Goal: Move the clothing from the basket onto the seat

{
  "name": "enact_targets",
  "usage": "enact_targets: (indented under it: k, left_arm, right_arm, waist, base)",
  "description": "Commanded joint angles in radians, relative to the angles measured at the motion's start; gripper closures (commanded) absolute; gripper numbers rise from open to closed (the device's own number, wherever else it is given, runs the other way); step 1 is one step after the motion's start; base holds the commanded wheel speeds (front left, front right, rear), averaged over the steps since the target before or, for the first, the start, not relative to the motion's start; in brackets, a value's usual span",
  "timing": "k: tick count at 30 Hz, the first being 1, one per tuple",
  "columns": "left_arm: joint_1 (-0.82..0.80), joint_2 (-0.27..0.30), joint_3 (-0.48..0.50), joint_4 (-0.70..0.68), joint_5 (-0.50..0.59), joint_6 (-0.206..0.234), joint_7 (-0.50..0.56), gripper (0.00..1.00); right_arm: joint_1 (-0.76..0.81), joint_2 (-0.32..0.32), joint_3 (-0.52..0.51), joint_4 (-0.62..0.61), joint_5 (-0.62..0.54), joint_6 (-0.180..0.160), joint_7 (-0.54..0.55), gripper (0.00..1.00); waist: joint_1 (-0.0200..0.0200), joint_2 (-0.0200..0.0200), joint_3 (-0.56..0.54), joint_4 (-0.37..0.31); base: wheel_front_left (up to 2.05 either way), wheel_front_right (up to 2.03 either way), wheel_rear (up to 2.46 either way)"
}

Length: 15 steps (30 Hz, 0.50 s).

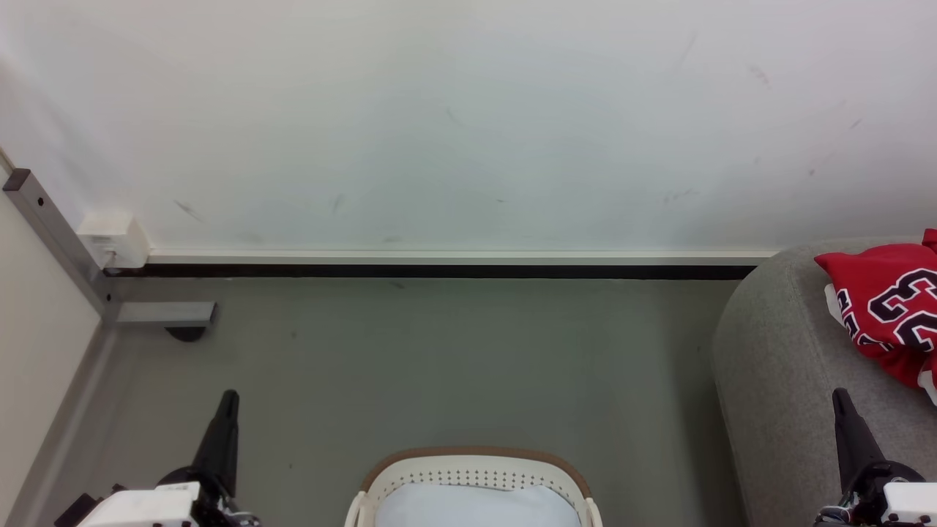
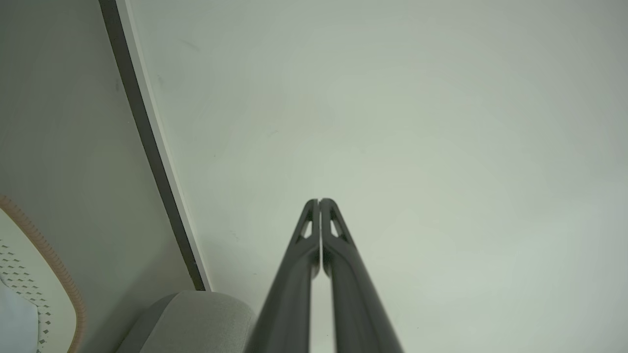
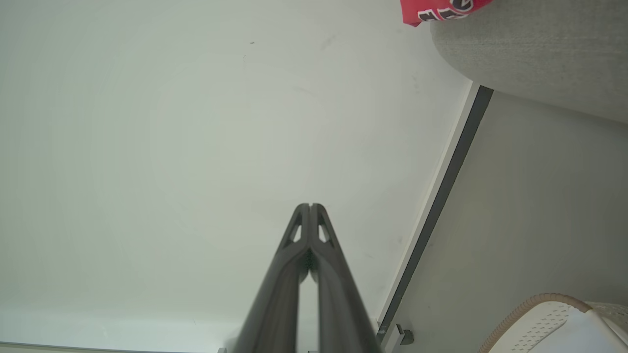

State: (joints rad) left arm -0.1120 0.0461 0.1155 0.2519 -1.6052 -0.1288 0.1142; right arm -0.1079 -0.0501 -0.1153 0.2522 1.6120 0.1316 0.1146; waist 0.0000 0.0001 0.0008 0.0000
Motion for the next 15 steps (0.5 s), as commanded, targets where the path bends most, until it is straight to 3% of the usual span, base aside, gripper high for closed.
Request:
enact_targets:
  k: [1, 15]
  left_arm:
    - [-0.006, 0.008, 0.002, -0.002, -0.012, -0.004, 0.005, 1.0]
    - [-0.006, 0.008, 0.002, -0.002, -0.012, -0.004, 0.005, 1.0]
  right_arm:
    - [-0.012, 0.0, -0.004, -0.006, -0.001, -0.002, 0.004, 1.0]
    - [-0.012, 0.0, -0.004, -0.006, -0.001, -0.002, 0.004, 1.0]
  waist:
    - [0.0, -0.0001, 0.0, 0.0]
    - [0.0, -0.0001, 0.0, 0.0]
  base:
    - [0.0, 0.0, 0.0]
    - [0.0, 0.0, 0.0]
